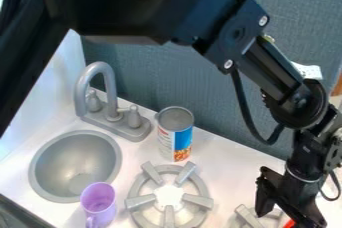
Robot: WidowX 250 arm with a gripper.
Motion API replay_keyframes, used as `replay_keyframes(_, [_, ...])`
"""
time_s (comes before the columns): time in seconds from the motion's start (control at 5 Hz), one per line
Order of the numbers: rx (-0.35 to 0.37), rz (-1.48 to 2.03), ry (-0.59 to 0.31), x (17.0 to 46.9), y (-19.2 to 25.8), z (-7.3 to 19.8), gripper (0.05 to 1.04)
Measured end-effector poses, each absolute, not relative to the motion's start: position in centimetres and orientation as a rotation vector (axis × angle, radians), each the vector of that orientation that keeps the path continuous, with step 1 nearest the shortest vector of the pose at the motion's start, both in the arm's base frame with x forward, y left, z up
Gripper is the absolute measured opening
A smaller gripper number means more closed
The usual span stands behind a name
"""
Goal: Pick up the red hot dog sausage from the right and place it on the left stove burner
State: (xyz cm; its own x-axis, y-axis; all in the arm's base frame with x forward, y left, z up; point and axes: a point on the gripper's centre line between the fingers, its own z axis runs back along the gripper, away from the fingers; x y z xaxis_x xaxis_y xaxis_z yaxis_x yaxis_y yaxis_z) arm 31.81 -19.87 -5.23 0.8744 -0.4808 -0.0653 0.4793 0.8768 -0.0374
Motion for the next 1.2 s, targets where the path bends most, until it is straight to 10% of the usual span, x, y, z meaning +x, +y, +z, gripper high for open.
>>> replay_keyframes(1.0, [0.005,-0.486,0.218,31.8,-22.2,-10.5,0.948])
replay_keyframes(1.2, [0.022,-0.482,0.221,31.9,-22.0,-10.5,0.678])
